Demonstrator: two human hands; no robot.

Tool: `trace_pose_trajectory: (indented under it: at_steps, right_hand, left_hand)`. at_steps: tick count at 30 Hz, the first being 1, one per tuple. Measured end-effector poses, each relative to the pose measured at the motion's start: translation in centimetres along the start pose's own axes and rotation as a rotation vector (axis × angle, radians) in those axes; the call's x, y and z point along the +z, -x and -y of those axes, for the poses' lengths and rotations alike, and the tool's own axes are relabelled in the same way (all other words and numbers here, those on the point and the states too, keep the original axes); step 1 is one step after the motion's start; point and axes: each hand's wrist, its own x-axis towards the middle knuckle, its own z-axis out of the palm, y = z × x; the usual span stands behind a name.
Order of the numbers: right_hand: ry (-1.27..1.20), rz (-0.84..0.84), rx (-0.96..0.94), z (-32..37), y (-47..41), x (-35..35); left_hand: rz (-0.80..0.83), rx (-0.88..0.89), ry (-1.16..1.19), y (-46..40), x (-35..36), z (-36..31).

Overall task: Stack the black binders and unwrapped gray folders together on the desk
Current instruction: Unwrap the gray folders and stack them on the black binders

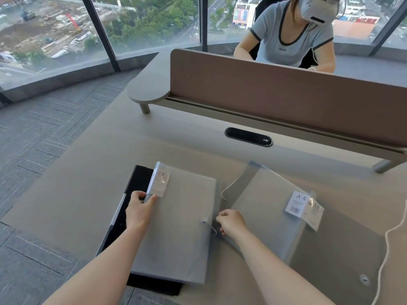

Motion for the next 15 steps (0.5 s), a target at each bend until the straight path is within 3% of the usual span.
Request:
trace_pose_trajectory:
  at_steps: [5, 15]
  right_hand:
    - [0.063, 0.061, -0.045, 0.1, 0.0, 1.5]
    - [0.307, 0.023, -0.130, 0.6, -0.4, 1.4]
  left_hand:
    - [-0.058, 0.032, -0.110, -1.1, -0.6, 0.9]
    - [-0.187, 0.083, -0.421, -1.3, 1.1, 0.4]
